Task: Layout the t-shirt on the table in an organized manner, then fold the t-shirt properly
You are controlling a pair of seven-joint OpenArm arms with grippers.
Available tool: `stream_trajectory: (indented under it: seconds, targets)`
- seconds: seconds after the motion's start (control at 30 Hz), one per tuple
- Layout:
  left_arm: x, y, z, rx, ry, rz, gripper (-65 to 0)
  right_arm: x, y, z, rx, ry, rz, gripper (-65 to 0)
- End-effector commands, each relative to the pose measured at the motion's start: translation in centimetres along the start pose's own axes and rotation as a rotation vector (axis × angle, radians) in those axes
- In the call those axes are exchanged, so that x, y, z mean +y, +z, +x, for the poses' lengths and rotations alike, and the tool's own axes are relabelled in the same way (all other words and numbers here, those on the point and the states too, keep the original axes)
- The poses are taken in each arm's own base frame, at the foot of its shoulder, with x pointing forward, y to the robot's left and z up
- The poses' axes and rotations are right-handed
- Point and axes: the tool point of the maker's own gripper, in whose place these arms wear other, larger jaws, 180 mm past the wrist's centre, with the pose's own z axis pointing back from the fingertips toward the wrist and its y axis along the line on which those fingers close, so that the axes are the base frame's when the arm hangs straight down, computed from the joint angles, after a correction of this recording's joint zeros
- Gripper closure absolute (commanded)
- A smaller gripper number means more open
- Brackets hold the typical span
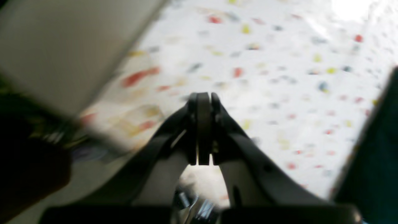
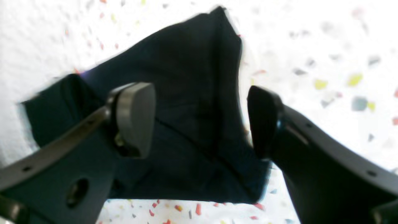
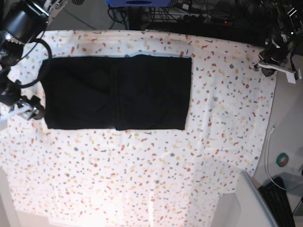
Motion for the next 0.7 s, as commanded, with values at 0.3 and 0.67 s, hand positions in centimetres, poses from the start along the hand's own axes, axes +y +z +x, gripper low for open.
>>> stream_trajectory:
  seconds: [0.3, 0.67]
  targets:
    - [-9.1, -4.2, 1.8, -0.011, -0.274, -0.126, 0.0, -5.4, -0.4, 0.8, 0.076, 0.003, 0.131, -44.1]
    - [-12.2, -8.4, -3.5, 0.055, -0.307, -0.206, 0.0, -1.6, -3.8, -3.5, 0.199, 0.104, 0.221, -44.0]
